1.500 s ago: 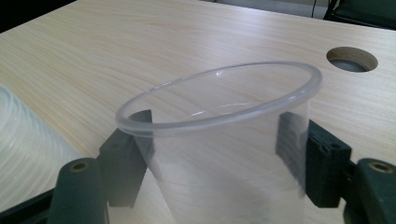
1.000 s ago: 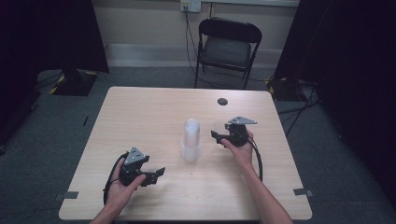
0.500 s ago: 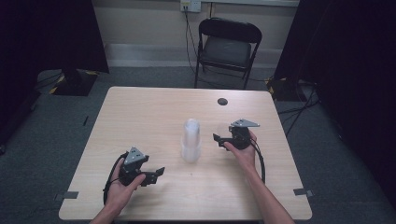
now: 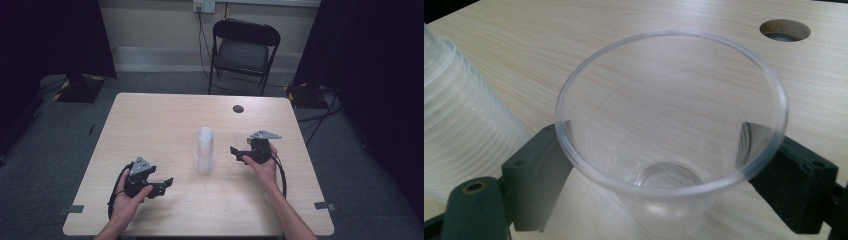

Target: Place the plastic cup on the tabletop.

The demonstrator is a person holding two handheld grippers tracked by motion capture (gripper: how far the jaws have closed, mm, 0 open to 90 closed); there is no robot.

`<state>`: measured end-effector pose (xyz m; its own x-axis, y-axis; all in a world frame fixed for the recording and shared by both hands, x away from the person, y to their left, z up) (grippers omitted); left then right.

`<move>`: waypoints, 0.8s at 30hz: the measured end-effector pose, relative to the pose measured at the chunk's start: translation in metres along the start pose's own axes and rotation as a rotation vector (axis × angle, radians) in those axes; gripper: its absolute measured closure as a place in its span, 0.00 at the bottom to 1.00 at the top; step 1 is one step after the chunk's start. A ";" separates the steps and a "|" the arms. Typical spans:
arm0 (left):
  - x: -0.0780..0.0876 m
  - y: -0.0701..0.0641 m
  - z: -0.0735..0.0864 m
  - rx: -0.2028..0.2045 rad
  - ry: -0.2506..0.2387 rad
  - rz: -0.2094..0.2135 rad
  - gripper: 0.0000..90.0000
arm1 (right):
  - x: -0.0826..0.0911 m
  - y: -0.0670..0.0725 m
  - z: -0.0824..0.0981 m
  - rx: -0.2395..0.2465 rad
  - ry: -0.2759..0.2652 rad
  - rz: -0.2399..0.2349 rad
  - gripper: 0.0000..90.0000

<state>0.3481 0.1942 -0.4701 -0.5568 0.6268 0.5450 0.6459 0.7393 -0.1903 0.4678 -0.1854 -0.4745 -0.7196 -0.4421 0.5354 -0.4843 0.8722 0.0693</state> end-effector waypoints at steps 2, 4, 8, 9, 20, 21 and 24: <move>0.001 0.001 0.000 0.002 -0.002 -0.001 0.21 | 0.003 0.000 0.000 0.002 -0.001 0.000 0.17; 0.002 0.003 0.000 0.007 -0.008 -0.004 0.21 | 0.006 0.000 0.001 0.009 0.006 0.002 0.17; 0.003 0.005 0.001 0.014 -0.011 -0.011 0.21 | 0.012 -0.001 0.003 0.012 0.012 -0.002 0.17; 0.003 0.005 0.001 0.015 -0.011 -0.014 0.21 | 0.013 -0.001 0.004 0.008 0.012 -0.001 0.17; 0.011 0.011 0.003 0.023 -0.025 -0.035 0.21 | 0.032 -0.004 0.011 0.011 0.030 0.010 0.17; 0.012 0.012 0.003 0.025 -0.026 -0.036 0.21 | 0.034 -0.005 0.011 0.013 0.033 0.006 0.17; 0.013 0.013 0.003 0.031 -0.032 -0.038 0.21 | 0.040 -0.005 0.014 0.011 0.037 0.004 0.17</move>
Point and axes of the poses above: each handheld gripper's, and its own axes: x roughly backward along the jaws, z roughly out of its underside, y roughly to its left, the point moved 1 cm from there along -x, roughly forward along the jaws, and after that the axes turned 6 degrees about z, right-handed, at the moved point
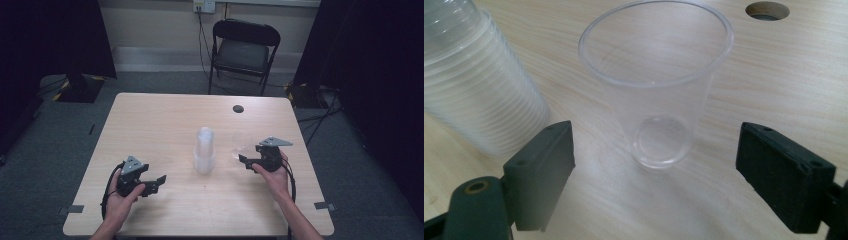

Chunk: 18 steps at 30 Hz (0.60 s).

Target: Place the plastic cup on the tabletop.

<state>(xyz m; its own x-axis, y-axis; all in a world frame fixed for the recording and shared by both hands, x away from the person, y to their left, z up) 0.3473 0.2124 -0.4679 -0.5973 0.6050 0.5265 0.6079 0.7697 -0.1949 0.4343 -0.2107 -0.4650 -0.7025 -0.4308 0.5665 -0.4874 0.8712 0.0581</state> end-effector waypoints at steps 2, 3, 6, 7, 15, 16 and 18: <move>0.000 0.000 0.000 -0.001 0.001 0.000 0.21 | 0.005 0.000 0.001 0.000 0.001 0.000 0.17; 0.000 0.000 0.000 0.000 -0.001 0.001 0.21 | 0.008 0.000 0.002 0.004 0.000 0.000 0.17; 0.000 0.000 0.001 -0.004 0.002 -0.004 0.21 | 0.018 0.000 0.002 0.004 -0.007 0.000 0.18; 0.000 0.000 0.001 -0.004 0.003 -0.003 0.21 | 0.021 0.000 0.003 0.007 -0.010 0.000 0.18; 0.002 -0.003 0.002 -0.019 0.014 -0.006 0.21 | 0.044 0.005 0.013 0.001 0.003 -0.007 0.19; 0.002 -0.003 0.003 -0.019 0.016 -0.008 0.21 | 0.045 0.006 0.015 0.005 0.007 -0.006 0.19; 0.001 -0.005 0.004 -0.024 0.022 -0.006 0.21 | 0.050 0.007 0.020 -0.004 0.013 -0.007 0.19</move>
Point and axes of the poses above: each handheld gripper's, and its own axes: x roughly backward along the jaws, z roughly out of its underside, y roughly to its left, the point moved 1 cm from there along -x, roughly forward along the jaws, and after that the axes turned 6 degrees about z, right-handed, at the moved point
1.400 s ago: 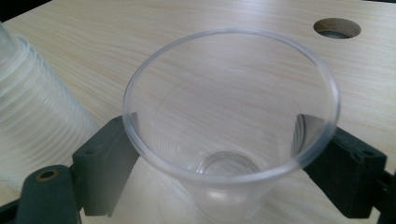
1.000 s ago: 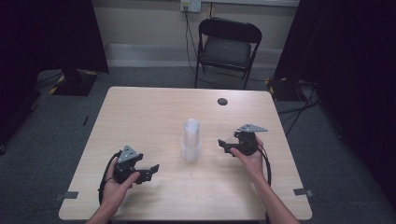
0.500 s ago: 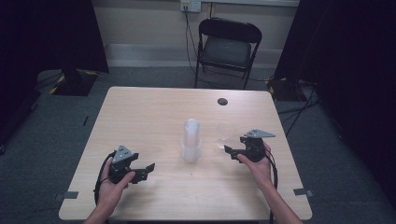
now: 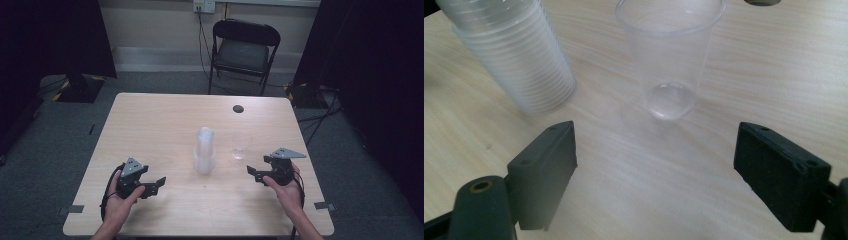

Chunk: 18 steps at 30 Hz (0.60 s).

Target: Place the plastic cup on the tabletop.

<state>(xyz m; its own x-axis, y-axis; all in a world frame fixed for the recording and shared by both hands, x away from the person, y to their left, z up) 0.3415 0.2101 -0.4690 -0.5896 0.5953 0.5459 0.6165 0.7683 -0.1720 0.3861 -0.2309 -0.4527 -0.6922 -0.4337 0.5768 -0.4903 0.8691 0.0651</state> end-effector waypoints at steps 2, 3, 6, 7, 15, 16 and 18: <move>0.001 -0.002 0.000 -0.002 -0.002 -0.005 0.21 | 0.005 0.001 0.003 0.002 0.000 0.004 0.19; 0.001 -0.002 -0.001 -0.008 0.000 -0.006 0.21 | 0.008 0.002 0.004 0.004 -0.003 0.002 0.19; 0.001 -0.003 0.000 -0.001 0.001 -0.001 0.21 | 0.018 0.003 0.007 0.005 -0.007 0.004 0.19; 0.001 -0.004 0.000 0.005 0.003 -0.001 0.21 | 0.021 0.003 0.009 0.005 -0.007 0.005 0.19; 0.001 -0.009 0.001 0.006 0.008 -0.008 0.21 | 0.037 0.003 0.028 0.005 0.017 0.052 0.20; 0.000 -0.010 0.001 0.012 0.011 -0.006 0.21 | 0.038 0.003 0.030 0.001 0.026 0.067 0.20; 0.000 -0.012 0.002 0.012 0.012 -0.006 0.21 | 0.038 0.003 0.036 -0.020 0.027 0.074 0.20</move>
Point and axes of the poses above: each handheld gripper's, and its own axes: x roughly backward along the jaws, z roughly out of its underside, y roughly to its left, the point moved 1 cm from there along -x, roughly forward along the jaws, and after that the axes turned 6 degrees about z, right-handed, at the moved point
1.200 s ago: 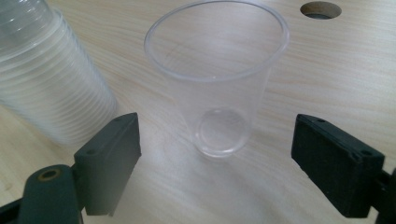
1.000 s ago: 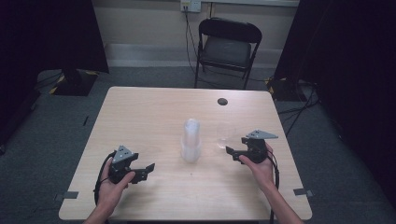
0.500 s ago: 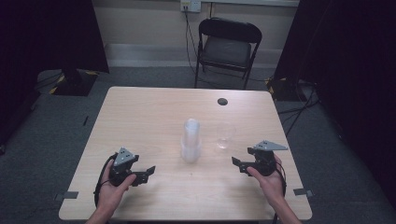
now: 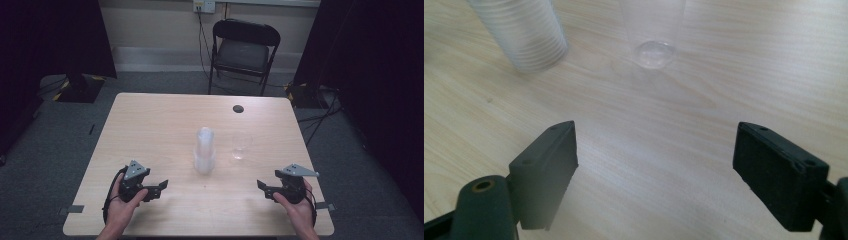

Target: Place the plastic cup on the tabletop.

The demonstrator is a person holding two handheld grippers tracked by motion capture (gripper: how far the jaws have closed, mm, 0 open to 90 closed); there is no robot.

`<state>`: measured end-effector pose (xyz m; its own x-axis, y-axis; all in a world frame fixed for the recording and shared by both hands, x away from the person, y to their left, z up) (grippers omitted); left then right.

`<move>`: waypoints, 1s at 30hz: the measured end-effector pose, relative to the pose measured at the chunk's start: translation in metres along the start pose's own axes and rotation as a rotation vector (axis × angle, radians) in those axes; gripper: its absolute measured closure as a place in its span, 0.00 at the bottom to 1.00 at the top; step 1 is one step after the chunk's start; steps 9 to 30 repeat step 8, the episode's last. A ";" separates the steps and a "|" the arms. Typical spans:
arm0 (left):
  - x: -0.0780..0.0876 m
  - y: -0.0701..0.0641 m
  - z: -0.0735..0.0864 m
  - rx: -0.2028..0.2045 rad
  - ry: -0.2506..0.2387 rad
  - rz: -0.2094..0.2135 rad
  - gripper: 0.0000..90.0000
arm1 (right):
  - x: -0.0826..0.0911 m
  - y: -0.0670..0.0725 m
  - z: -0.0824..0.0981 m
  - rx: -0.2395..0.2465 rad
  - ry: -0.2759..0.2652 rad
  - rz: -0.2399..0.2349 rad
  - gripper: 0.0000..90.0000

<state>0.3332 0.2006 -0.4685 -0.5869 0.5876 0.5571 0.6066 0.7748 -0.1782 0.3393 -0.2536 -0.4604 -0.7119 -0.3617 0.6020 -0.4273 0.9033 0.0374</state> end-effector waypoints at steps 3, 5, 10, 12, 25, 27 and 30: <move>0.000 -0.002 0.000 -0.007 -0.004 0.002 0.20 | -0.001 0.000 0.007 0.006 0.023 0.018 0.20; 0.001 -0.001 0.000 -0.006 -0.006 0.003 0.20 | -0.001 -0.002 0.009 -0.007 0.025 0.025 0.20; 0.000 0.001 0.000 0.010 -0.005 -0.004 0.20 | -0.001 -0.008 0.010 -0.005 0.022 0.049 0.20; 0.000 0.001 0.000 0.010 -0.005 -0.004 0.20 | -0.001 -0.008 0.010 -0.005 0.022 0.049 0.20; 0.000 0.001 0.000 0.010 -0.005 -0.004 0.20 | -0.001 -0.008 0.010 -0.005 0.022 0.049 0.20; 0.000 0.001 0.000 0.010 -0.005 -0.004 0.20 | -0.001 -0.008 0.010 -0.005 0.022 0.049 0.20; 0.000 0.001 0.000 0.010 -0.005 -0.004 0.20 | -0.001 -0.008 0.010 -0.005 0.022 0.049 0.20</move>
Point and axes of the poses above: each handheld gripper's, and its own axes: x roughly backward along the jaws, z roughly out of its underside, y roughly to its left, the point moved 1 cm from there along -x, roughly forward along the jaws, and after that the axes turned 6 degrees about z, right-handed, at the moved point
